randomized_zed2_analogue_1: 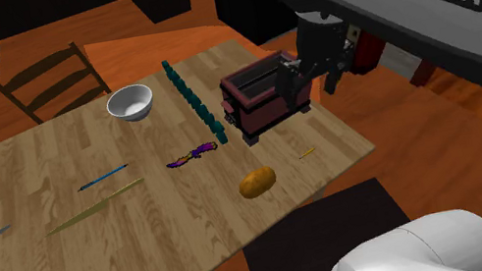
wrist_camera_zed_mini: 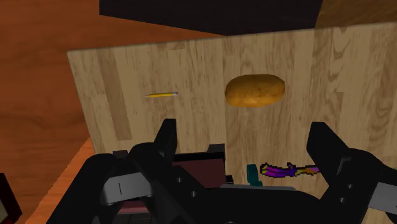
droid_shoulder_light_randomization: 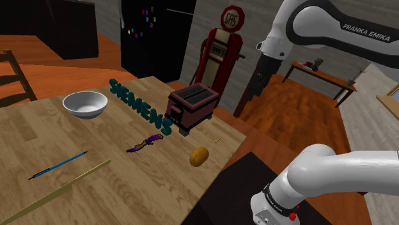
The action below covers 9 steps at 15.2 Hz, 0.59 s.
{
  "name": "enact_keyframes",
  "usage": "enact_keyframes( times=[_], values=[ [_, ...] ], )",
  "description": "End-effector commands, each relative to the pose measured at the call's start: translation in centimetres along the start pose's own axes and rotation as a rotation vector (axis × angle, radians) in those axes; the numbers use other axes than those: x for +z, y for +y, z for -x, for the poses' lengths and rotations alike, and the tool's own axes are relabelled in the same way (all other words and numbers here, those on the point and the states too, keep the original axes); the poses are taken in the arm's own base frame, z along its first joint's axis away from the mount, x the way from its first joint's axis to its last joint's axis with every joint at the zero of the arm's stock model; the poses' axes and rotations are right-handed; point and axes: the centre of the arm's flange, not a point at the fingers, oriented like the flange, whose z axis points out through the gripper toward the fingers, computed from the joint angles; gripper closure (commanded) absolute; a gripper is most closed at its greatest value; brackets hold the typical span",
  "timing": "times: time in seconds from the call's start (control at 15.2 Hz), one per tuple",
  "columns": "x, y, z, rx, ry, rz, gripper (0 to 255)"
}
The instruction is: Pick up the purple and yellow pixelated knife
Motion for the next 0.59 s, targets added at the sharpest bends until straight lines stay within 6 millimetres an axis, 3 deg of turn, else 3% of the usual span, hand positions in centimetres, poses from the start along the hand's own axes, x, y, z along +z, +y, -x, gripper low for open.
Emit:
enact_keyframes(
  times=[0.0, 0.53],
  values=[
    [0.0, 0.0, 0.0, 0.0, 0.0, 0.0, 0],
    [6.9, -7.2, -3.3, 0.236, 0.017, 0.001, 0]
  ],
)
